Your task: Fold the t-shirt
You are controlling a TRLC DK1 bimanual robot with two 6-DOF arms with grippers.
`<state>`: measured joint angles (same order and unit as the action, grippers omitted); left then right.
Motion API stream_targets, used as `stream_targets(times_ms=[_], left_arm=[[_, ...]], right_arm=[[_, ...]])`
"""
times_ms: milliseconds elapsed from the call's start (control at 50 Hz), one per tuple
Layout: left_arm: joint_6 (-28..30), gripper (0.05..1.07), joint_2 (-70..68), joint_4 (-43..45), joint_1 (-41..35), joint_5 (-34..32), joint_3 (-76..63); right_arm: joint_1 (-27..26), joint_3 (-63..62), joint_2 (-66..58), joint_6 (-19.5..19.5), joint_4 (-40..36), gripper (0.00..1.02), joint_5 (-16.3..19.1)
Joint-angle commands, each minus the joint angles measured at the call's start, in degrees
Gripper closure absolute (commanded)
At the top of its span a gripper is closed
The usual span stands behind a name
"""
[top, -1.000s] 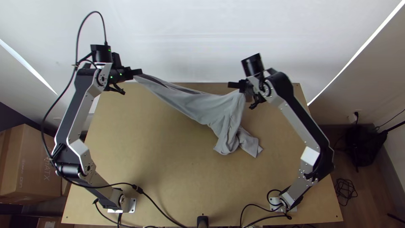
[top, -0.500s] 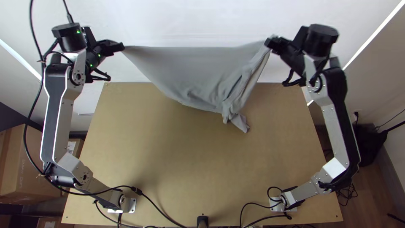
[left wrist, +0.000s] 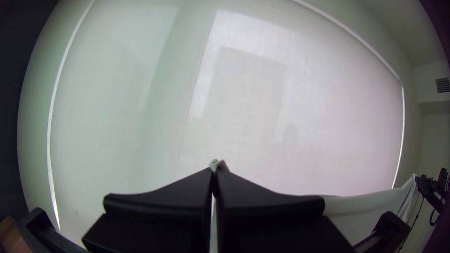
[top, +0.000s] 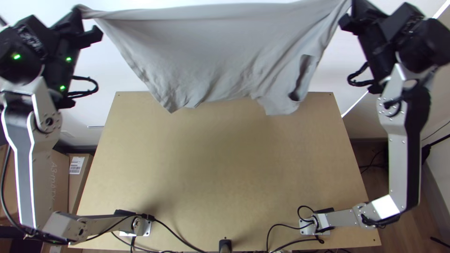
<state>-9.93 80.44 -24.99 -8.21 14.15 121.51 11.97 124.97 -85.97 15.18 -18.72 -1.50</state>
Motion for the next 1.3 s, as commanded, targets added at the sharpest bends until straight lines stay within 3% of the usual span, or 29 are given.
stream_targets(times_ms=[0,260,500,900,1020,1180,1280], left_arm=[[1.23,1.05,-4.59,1.88,0.21,1.84,-0.58],[1.14,1.05,-20.24,1.70,-0.85,1.58,-8.49],[0.71,1.05,-33.86,-0.85,-1.90,-0.18,-13.67],[-5.01,1.05,-44.15,-12.10,-0.49,-4.13,-25.80],[-6.77,1.05,-45.29,-15.88,-0.49,-7.56,-31.43],[-6.85,1.05,-48.98,-17.46,-0.93,-9.93,-46.72],[-6.33,1.05,-50.74,-17.46,-1.55,-11.16,-56.12]], right_arm=[[-0.63,0.36,6.43,-2.35,3.16,1.00,0.18],[2.18,-8.95,22.87,-2.44,3.52,1.00,2.38],[4.56,-21.08,39.22,-3.05,-0.97,1.00,2.90],[4.73,-25.47,44.40,-0.06,-12.30,1.00,4.13],[5.08,-32.51,45.54,1.26,-13.18,1.00,4.92],[9.48,-49.91,50.55,2.40,-12.83,1.00,4.84],[9.57,-60.19,53.54,2.75,-12.39,1.00,4.92]])
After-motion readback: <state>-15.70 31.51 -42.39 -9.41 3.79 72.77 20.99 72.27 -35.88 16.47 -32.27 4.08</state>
